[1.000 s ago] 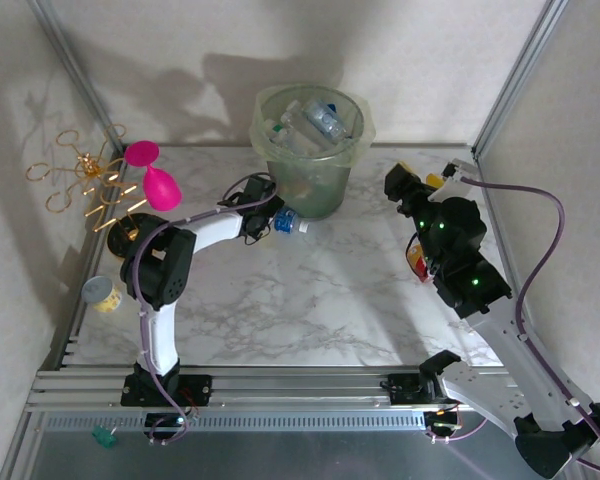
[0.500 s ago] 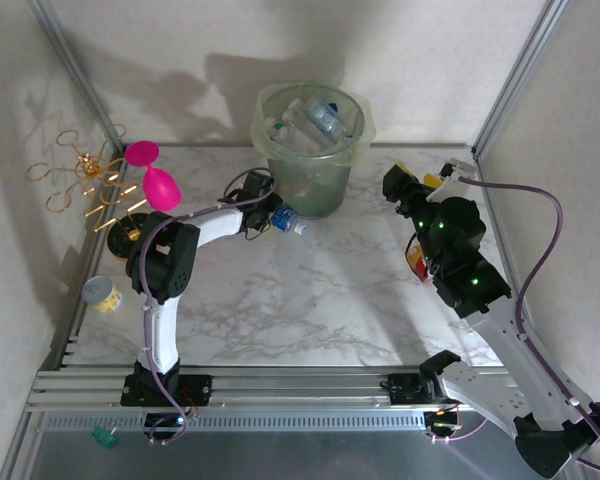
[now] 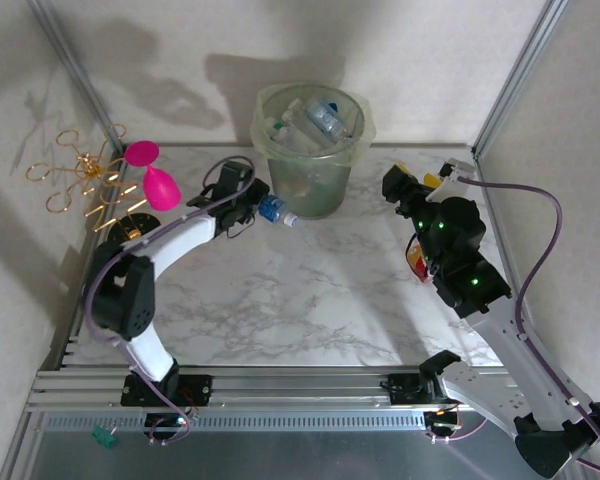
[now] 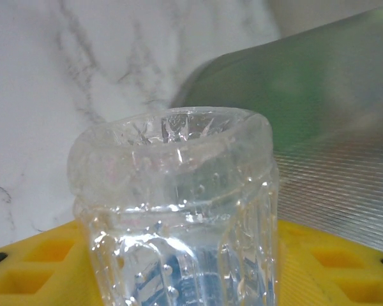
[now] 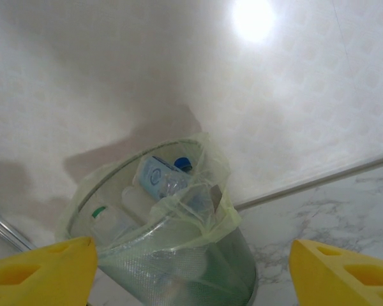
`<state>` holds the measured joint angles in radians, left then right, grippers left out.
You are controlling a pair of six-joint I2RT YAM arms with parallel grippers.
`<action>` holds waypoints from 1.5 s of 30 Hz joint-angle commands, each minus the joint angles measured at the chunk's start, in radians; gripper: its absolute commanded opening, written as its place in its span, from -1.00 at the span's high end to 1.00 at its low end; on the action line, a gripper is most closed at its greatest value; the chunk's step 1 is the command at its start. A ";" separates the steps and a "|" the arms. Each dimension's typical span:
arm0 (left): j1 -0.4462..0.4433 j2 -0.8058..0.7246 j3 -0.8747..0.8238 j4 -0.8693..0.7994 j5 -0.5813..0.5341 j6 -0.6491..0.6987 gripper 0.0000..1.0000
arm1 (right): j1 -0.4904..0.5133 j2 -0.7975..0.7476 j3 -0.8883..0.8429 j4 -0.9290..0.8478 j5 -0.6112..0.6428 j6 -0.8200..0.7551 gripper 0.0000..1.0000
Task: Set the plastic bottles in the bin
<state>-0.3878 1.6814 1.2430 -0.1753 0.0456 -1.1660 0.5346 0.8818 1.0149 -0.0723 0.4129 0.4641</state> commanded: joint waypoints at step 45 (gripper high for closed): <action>-0.101 0.534 1.143 -0.103 -0.076 0.179 -0.33 | 0.002 -0.066 -0.027 -0.036 -0.036 -0.065 -0.60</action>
<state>-0.4774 2.2486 2.4088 -0.3035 -0.0154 -1.0058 0.5346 0.8299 1.0065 -0.1207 0.3550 0.4187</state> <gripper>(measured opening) 0.653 0.800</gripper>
